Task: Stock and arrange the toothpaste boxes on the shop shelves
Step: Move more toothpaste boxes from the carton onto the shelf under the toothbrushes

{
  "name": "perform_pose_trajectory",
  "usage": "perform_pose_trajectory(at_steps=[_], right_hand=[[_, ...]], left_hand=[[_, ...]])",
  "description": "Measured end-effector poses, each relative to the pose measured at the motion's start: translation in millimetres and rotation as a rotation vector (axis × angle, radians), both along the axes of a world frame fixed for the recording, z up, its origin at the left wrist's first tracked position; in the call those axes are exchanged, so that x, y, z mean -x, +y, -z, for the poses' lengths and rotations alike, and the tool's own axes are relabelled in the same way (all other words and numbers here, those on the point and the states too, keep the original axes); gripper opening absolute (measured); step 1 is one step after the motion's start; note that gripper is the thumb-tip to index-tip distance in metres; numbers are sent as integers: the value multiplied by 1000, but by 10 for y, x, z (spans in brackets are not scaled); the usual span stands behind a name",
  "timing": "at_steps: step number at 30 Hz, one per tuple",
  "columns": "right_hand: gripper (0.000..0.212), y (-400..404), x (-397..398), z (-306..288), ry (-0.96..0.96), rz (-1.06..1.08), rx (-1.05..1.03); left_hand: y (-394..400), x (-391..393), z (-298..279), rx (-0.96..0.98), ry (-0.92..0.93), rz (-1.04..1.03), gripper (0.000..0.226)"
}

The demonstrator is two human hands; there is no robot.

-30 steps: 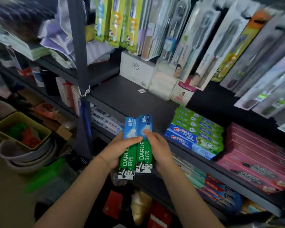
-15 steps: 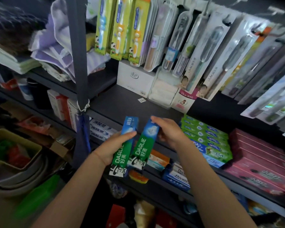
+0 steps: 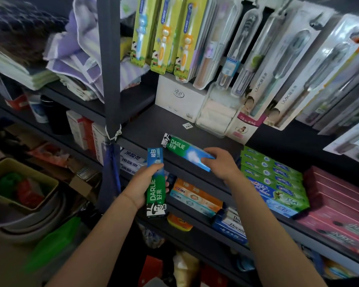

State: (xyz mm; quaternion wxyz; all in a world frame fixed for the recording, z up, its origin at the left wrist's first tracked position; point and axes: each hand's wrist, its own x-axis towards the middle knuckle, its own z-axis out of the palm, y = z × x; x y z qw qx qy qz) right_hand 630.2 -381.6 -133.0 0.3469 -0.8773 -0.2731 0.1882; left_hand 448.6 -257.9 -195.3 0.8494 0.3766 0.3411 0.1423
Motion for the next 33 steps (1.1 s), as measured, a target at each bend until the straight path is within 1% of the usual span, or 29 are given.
perform_pose_trajectory(at_steps=[3,4,6,8,10,12,13,14,15,17,18,19,20,22,24,25,26,27,29,30,31,33], right_hand=[[46,-11,-47,52,-265,-143,237],[45,-25,-66,69,-366,-182,356],[41,-53,-57,48,-532,-246,571],[37,-74,-48,20,-598,-279,693],[36,-87,-48,-18,-633,-287,793],[39,-95,-46,-68,-660,-284,870],[44,-102,-48,-107,-674,-279,864],[52,-111,-50,-158,-688,-268,796],[62,-118,-44,-225,-701,-255,667],[76,-113,-2,-409,-682,-261,316],[78,-98,35,-512,-671,-306,193],[79,-77,72,-587,-686,-360,141],[77,-45,114,-630,-722,-412,151],[65,35,186,-611,-856,-472,232],[54,84,222,-519,-982,-427,267],[52,91,211,-466,-1015,-374,249],[51,85,191,-424,-1035,-325,222],[50,72,157,-397,-1043,-285,216],[47,26,55,-365,-1024,-204,262],[45,2,-11,-345,-1003,-158,288],[43,-16,-68,-321,-974,-116,305],[42,-12,-153,-259,-882,-65,335]], left_hand=[[44,12,-31,-98,17,41,8],[63,15,-33,-137,28,46,9],[103,12,-36,-204,60,39,21],[134,0,-55,-285,103,40,26],[167,-17,-89,-428,151,66,25],[205,-44,-128,-593,161,112,27],[234,-58,-142,-677,158,143,29],[262,-73,-156,-765,158,174,31],[294,-91,-173,-851,158,205,33],[353,-157,-250,-1020,129,256,34],[371,-208,-309,-1114,102,276,35],[376,-266,-380,-1221,73,293,36],[374,-338,-451,-1339,52,304,38],[324,-498,-589,-1625,48,285,39],[224,-631,-679,-1912,87,182,34],[178,-677,-691,-1991,95,115,35],[136,-700,-685,-2021,95,47,39],[112,-710,-647,-2008,104,-23,46],[125,-697,-497,-1887,166,-147,59],[147,-682,-395,-1801,209,-164,63],[164,-668,-288,-1713,247,-125,67],[158,-657,-65,-1570,296,65,74]])
